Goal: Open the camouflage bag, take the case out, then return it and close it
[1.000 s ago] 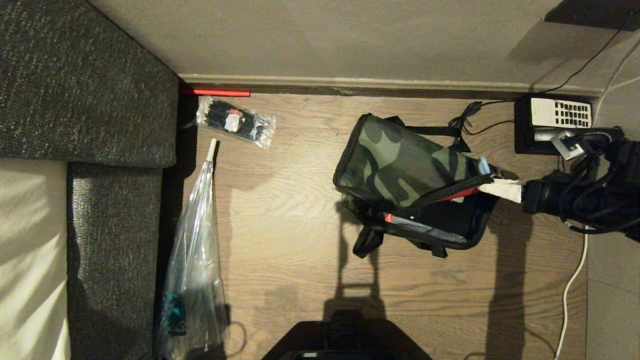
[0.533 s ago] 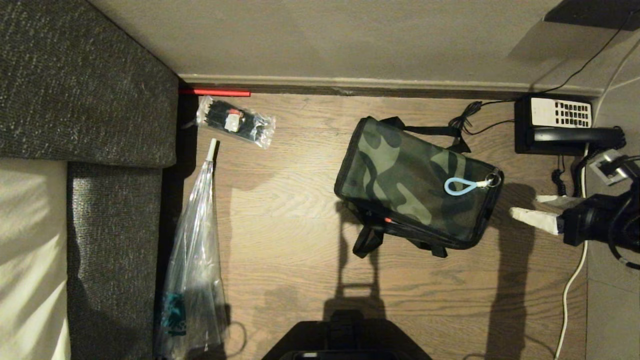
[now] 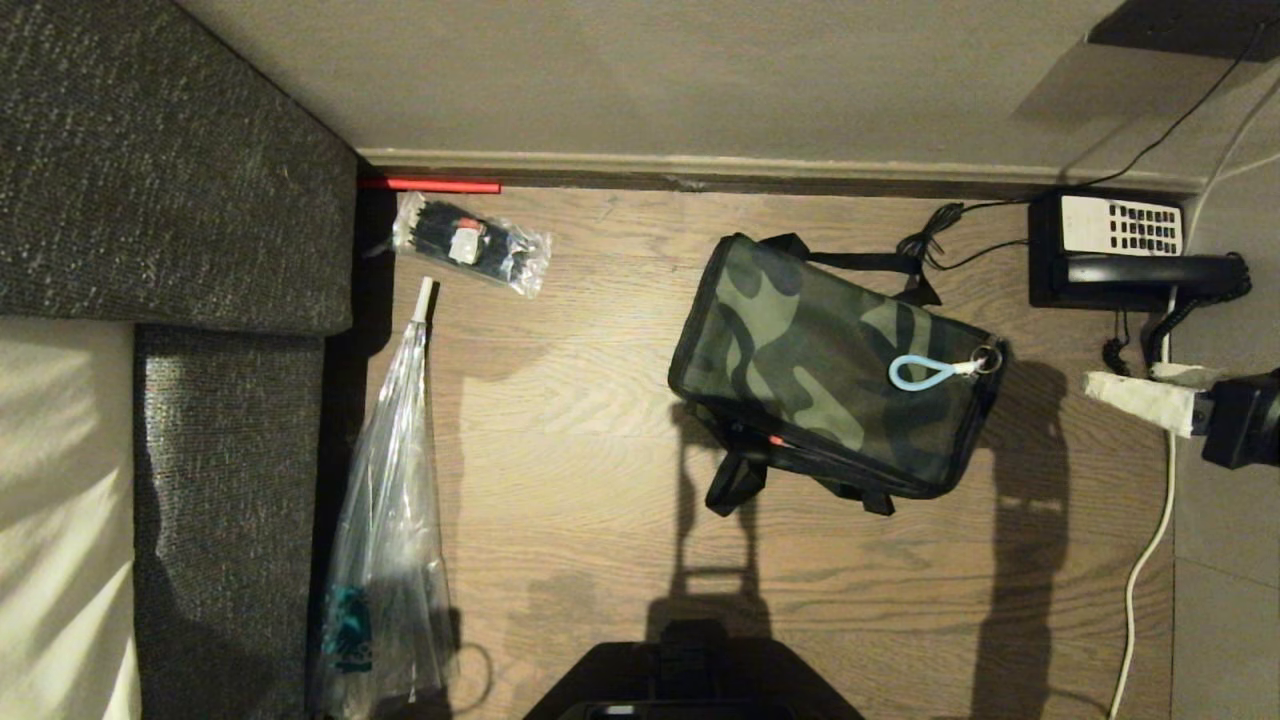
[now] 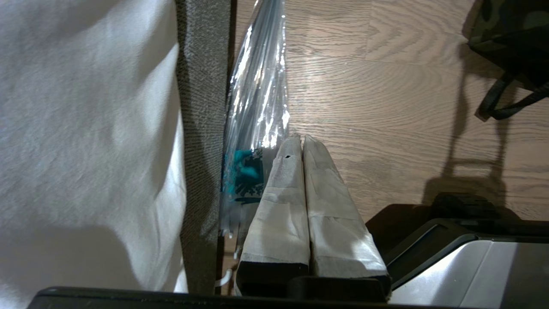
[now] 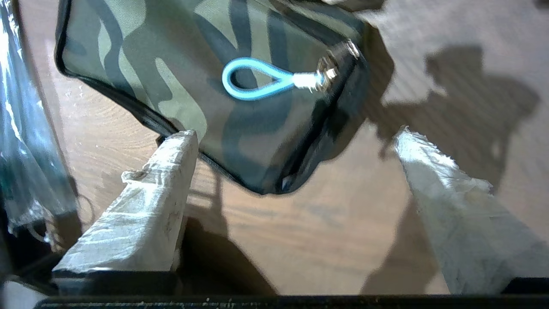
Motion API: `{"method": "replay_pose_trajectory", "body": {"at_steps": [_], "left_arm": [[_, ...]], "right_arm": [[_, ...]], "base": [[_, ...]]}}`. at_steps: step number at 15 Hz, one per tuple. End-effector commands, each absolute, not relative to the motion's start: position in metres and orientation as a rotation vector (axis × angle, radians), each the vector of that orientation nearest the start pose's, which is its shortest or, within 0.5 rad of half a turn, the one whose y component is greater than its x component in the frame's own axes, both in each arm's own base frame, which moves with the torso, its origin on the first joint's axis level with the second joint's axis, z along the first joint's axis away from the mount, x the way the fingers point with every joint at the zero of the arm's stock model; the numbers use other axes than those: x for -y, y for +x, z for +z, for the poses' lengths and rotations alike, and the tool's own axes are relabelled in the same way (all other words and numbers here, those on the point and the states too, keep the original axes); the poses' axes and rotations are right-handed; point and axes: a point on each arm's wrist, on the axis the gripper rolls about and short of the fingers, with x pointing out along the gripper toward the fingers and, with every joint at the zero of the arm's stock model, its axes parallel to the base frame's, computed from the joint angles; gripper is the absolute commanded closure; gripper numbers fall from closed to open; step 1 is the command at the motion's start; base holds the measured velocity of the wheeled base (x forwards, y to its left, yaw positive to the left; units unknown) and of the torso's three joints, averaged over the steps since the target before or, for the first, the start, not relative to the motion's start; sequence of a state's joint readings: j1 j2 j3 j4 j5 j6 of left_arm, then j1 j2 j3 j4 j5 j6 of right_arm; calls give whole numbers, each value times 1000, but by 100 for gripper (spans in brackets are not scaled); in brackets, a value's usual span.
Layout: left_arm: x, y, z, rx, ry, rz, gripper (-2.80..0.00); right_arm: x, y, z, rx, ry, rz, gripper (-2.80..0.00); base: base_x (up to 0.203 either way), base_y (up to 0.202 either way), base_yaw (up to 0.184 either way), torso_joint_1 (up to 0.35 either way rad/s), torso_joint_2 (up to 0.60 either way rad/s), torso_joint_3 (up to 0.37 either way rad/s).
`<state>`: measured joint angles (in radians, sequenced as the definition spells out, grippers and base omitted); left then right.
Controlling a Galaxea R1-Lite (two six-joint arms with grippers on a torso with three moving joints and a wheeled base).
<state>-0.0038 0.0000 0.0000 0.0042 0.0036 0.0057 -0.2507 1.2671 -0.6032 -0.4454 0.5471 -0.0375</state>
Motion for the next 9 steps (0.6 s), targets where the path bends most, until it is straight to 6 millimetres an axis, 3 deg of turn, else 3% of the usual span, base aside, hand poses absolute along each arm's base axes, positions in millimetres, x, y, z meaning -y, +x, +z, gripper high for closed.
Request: {"method": "replay_pose_trajectory", "body": {"at_steps": [1, 3, 6, 7, 9], "left_arm": [[0, -23, 75, -6, 6, 1, 0], [0, -23, 75, -6, 6, 2, 0], [0, -23, 75, -5, 8, 0, 0], [0, -23, 75, -5, 6, 2, 0], [0, -23, 75, -6, 6, 0, 0]], "right_arm": [[28, 163, 230, -154, 53, 288, 0], [24, 142, 232, -170, 61, 249, 0], [10, 95, 231, -170, 50, 208, 0], [5, 74, 227, -155, 41, 193, 0], [-2, 36, 200, -136, 12, 145, 0]], "base": [[0, 0, 0, 0, 0, 0], [0, 0, 0, 0, 0, 0], [0, 0, 0, 0, 0, 0], [0, 0, 0, 0, 0, 0], [0, 0, 0, 0, 0, 0]]}}
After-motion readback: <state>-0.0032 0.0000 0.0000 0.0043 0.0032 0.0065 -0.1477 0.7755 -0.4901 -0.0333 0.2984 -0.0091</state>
